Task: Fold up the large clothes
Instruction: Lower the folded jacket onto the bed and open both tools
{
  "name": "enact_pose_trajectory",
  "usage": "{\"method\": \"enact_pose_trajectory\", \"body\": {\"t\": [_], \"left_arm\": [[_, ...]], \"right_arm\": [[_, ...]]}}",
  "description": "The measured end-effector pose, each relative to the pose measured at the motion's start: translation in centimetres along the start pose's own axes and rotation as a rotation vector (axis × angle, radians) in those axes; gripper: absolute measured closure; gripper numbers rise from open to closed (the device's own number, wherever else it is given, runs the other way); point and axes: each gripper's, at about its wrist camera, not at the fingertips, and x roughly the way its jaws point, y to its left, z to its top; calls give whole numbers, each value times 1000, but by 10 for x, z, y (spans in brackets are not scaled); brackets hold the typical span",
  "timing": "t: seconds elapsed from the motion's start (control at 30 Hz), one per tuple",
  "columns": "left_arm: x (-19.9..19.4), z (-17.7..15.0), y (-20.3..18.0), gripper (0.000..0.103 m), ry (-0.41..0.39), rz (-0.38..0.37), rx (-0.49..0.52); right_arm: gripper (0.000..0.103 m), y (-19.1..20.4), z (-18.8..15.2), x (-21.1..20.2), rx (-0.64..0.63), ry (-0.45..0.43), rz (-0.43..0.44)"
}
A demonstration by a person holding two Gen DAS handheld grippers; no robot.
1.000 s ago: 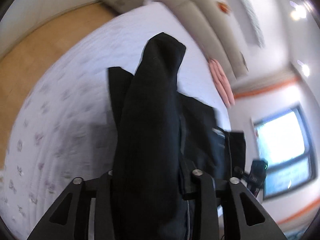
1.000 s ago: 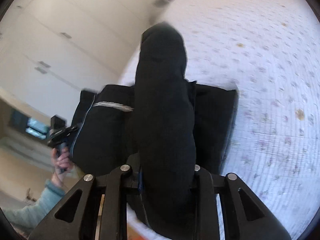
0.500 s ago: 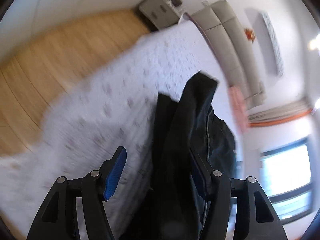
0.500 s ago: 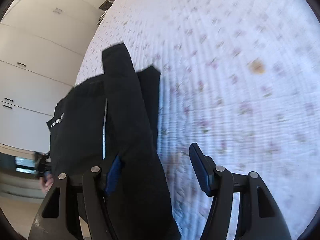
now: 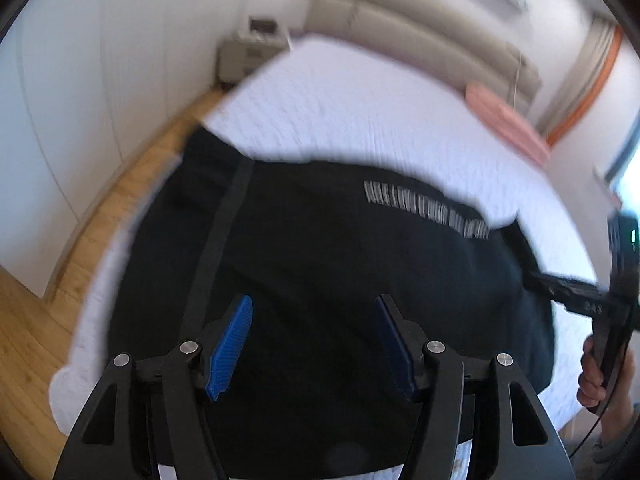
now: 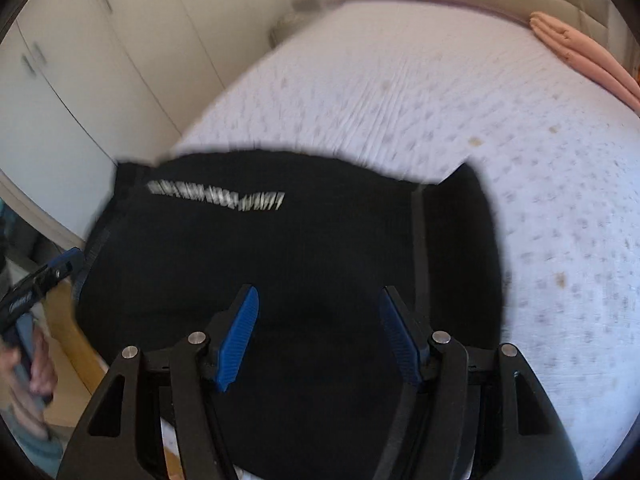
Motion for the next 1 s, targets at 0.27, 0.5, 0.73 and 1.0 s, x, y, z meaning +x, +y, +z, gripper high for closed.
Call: {"method": "enact_pose_trajectory", "body": {"t": [0.27,0.5,0.73,1.0], "left_arm": [[38,-8,2,37,49,44,-16],[-22,-15,-27,36,-19,108,82],[-113,-34,-74,26,-105,237,199],[-219,-51,-96,25,-211,228,148]], "right_arm": [[42,-4,-17,57,17,81,-28],[42,-17,-32,-16,85,29,41],[27,5,-61,-114,130,-53,-75],[21,52,-85,-200,239,-132,-143]]}}
